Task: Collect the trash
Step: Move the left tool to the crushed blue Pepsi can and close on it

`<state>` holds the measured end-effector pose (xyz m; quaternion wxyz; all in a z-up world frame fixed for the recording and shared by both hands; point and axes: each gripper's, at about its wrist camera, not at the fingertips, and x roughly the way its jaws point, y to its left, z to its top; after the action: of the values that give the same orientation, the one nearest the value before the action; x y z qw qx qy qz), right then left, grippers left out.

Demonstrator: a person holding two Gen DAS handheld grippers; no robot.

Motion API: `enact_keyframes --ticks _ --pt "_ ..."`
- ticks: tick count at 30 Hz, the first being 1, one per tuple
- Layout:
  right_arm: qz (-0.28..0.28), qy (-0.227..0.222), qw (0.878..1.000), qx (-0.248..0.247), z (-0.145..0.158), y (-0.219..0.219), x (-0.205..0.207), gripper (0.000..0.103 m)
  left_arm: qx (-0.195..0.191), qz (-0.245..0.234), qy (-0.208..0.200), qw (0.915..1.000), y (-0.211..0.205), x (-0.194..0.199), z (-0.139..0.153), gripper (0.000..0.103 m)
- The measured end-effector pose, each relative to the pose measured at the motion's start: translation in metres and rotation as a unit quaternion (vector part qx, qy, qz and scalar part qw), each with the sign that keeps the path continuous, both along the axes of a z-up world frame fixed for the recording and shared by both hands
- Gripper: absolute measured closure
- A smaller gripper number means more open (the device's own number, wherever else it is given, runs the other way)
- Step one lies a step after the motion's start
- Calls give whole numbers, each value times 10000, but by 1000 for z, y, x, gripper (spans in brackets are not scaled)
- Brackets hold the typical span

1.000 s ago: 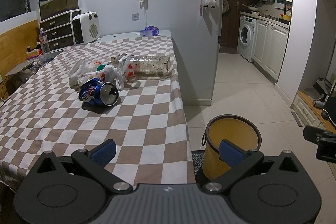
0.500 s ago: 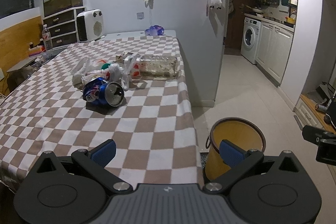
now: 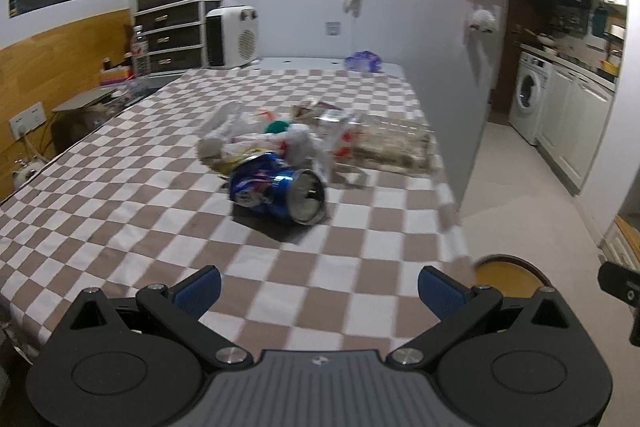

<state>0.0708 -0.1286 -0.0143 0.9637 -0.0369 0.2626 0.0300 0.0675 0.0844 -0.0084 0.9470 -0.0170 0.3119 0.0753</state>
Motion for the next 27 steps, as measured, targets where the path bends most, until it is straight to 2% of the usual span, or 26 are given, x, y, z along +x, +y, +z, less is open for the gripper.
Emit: enact_keyframes --ticks 5,10,18,22,27 --pt "162 -264 9995 113 1 20 22 0 62 173 -50 9998 23 21 -4 0" --pt "344 -279 9984 354 0 35 48 0 295 57 -131 9995 44 52 -10 0" --pt "623 -208 9962 578 -8 53 73 0 474 -938 -354 9938 73 103 -14 0" --pt "718 -121 9947 731 -12 55 78 0 588 -1647 -222 9843 80 131 -18 0" --pt "847 -205 9905 1060 -11 52 85 0 832 -2192 -52 9721 85 161 -27 0"
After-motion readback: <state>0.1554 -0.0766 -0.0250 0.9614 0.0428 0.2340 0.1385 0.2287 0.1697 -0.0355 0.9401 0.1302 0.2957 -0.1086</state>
